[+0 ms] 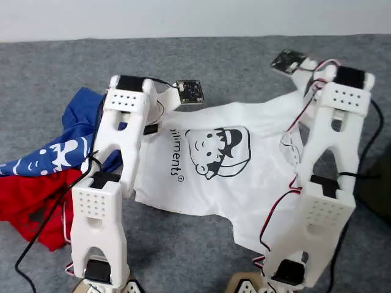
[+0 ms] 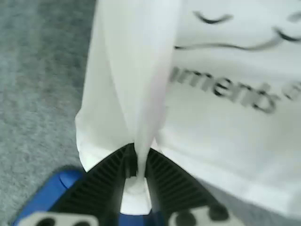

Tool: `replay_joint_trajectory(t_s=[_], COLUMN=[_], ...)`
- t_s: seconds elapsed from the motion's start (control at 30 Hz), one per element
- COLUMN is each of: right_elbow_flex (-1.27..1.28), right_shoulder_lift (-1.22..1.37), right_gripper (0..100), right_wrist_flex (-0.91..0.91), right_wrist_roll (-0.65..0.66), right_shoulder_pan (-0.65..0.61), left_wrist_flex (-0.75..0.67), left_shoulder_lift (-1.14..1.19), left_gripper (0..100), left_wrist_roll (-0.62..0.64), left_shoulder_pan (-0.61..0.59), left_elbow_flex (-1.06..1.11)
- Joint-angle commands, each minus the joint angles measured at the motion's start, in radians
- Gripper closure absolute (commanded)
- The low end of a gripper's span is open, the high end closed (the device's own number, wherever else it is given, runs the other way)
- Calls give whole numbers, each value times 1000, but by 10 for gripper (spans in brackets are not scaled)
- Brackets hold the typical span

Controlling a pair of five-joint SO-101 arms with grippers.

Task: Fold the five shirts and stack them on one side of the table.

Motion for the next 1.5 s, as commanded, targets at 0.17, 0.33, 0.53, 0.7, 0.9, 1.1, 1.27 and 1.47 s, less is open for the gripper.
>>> replay_joint_trajectory(t_s=[0.17,0.33,0.53,0.7,0.9,1.1,1.27,1.47], right_elbow_flex=[63,166,405,678,967,1208,1367,1519], right_shoulder_lift=[-163,-285,-527,-757,-989,-1199,-1339,-1409], right_gripper=[988,988,988,988,988,988,988,988], right_wrist_flex=[153,154,154,154,154,154,154,153], right_wrist_roll=[-5,-3,-2,-2,-8,-8,-2,57], right_shoulder_pan=[-47,-30,-24,-27,-56,-53,-18,71], left_wrist_flex=[161,161,164,164,163,163,163,163], left_shoulder_lift=[-28,-28,-71,-239,-436,-488,-486,-494], left_gripper=[997,996,995,995,995,995,995,996], left_wrist_roll=[-94,-94,-94,-157,-158,-157,-157,-158], left_shoulder_pan=[26,35,43,54,71,35,-20,-31], left_elbow_flex=[-67,-68,-50,139,414,527,558,631])
